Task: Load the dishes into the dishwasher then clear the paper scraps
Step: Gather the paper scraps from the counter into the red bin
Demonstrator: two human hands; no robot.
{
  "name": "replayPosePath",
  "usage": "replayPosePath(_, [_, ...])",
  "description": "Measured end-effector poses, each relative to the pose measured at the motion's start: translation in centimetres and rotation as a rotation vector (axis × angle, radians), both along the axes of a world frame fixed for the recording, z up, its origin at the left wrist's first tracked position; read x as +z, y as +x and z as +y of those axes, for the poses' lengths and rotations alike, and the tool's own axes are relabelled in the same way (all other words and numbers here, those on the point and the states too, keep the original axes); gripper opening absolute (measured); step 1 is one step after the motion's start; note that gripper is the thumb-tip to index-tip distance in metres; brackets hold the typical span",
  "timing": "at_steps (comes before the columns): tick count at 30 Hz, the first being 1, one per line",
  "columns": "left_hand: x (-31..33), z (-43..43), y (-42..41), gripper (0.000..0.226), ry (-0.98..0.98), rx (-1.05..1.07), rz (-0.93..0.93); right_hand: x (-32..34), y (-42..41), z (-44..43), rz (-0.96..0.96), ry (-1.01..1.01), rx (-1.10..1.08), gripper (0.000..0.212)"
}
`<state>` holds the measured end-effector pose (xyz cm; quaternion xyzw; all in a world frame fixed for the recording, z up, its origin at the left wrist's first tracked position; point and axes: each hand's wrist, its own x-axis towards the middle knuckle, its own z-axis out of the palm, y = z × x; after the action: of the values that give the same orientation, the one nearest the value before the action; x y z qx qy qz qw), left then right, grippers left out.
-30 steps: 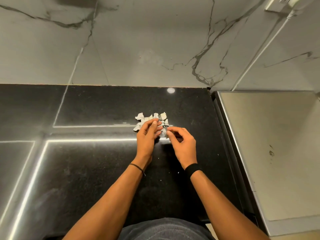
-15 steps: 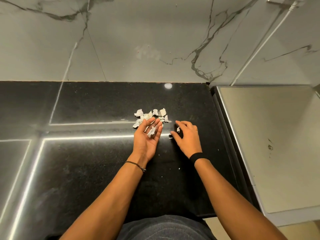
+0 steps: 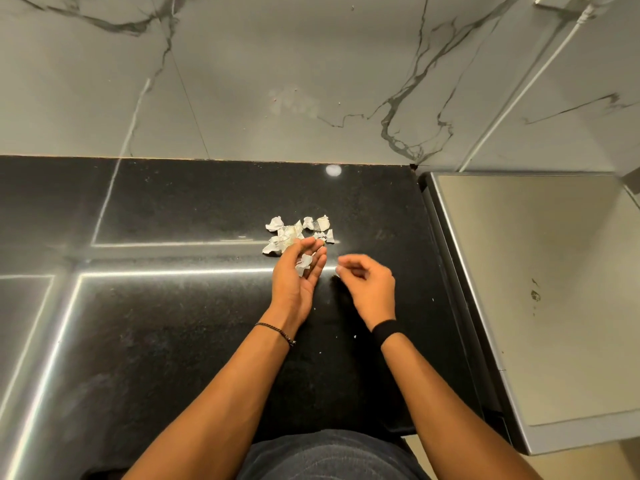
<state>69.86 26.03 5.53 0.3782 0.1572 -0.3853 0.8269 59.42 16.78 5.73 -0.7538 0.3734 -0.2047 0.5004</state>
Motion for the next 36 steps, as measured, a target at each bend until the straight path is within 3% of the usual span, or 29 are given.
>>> replayPosePath(3, [0.8,-0.3,-0.5,0.03,-0.037,-0.033,0.032,2.4,1.1,0.9,-0.17,0.176,0.075,0.022])
replayPosePath(9, [2.1,-0.1,-0.4,0.031,-0.187,0.047,0.227,3.0,1.0,0.5,-0.259,0.128,0.005,0.025])
replayPosePath(12, [2.1,1.0,0.2,0.028,-0.234,0.194,0.282,1.8,1.4,-0.5,-0.136,0.067,-0.009,0.024])
replayPosePath(16, [1.3,3.7,1.3,0.029,-0.177,0.312,0.244,0.4,3.8,0.3,0.096,0.017,0.165,0.029])
replayPosePath(19, [0.8,5.0,1.9,0.032,-0.129,0.347,0.215,-0.6,5.9,2.0,0.18,-0.189,0.294,0.041])
replayPosePath(23, [0.8,5.6,2.2,0.029,-0.111,0.343,0.166,-1.4,6.9,2.6,0.185,-0.389,0.298,0.023])
replayPosePath(30, [0.3,5.1,3.1,0.024,-0.042,0.295,0.096,1.4,4.4,2.1,-0.04,-0.006,0.12,0.023])
replayPosePath(36, [0.6,3.7,2.2,0.03,-0.166,0.177,0.184,3.9,5.9,5.0,-0.118,0.169,0.291,0.034])
